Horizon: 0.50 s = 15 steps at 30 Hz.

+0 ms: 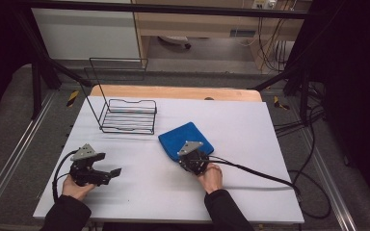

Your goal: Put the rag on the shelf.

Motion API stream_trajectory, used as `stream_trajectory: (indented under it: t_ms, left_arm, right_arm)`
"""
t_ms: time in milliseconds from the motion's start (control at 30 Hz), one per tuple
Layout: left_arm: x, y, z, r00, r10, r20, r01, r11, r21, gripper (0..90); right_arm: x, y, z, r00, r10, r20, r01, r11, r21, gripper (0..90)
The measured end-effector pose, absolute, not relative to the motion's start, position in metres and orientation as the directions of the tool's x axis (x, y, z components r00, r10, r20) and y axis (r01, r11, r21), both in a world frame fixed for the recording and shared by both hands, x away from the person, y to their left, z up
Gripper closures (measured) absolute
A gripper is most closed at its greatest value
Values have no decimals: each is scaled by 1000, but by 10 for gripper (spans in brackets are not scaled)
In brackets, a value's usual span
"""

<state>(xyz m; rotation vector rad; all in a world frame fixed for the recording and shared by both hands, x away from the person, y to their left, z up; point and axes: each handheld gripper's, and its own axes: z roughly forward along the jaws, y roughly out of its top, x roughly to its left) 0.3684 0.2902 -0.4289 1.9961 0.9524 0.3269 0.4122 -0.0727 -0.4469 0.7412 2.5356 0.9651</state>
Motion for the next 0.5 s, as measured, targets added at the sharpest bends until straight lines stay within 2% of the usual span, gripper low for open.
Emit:
stream_trajectory:
  t_ms: [367, 500]
  left_arm:
    - [369, 290, -429, 673, 730, -123, 501, -326, 802, 48]
    - [369, 290, -429, 672, 730, -124, 502, -326, 801, 48]
  right_arm:
    - [410, -80, -422, -822, 570, -9, 377, 555, 741, 867]
    - [402, -76, -416, -837, 546, 20, 383, 560, 735, 866]
